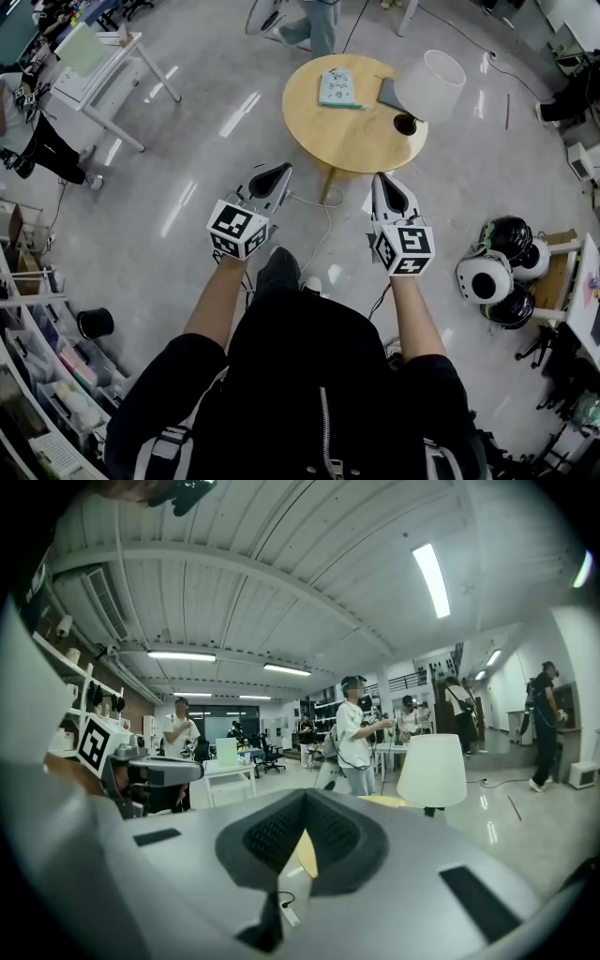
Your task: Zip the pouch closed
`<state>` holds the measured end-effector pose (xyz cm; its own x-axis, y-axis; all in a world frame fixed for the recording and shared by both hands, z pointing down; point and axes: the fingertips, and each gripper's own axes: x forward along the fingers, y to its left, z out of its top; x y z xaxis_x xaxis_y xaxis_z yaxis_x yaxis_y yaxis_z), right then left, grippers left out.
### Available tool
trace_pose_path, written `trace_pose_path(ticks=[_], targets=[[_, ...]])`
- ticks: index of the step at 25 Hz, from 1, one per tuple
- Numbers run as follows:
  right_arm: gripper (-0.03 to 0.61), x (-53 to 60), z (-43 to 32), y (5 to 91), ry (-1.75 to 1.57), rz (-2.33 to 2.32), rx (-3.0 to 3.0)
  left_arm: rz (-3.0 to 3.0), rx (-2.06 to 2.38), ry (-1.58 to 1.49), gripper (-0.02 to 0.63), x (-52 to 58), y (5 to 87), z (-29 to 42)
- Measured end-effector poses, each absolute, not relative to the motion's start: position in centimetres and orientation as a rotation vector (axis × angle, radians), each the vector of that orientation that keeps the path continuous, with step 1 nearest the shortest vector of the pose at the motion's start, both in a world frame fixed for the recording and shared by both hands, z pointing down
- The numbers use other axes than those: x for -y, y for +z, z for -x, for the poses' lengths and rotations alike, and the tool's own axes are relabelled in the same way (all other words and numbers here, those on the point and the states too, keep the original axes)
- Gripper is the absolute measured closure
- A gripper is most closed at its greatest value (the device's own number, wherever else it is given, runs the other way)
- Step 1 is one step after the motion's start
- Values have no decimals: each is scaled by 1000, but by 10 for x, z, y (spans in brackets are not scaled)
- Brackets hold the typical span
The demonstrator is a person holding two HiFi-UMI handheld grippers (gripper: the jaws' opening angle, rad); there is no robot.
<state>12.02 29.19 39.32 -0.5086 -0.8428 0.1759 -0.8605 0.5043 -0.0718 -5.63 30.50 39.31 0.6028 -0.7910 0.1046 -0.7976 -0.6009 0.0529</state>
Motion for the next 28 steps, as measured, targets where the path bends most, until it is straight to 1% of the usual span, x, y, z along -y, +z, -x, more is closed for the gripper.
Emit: trace_pose_path(ticks=[7, 12, 28], targets=[[574, -252, -113, 400, 243, -1470, 2621, -2715, 1359, 95, 611, -267, 399, 60], [574, -207, -107, 411, 252, -1478, 2599, -2705, 1323, 99, 611, -218, 416, 64], [574, 4, -72, 432, 325, -1572, 2465, -2760, 1135, 130, 611, 14, 429, 90]])
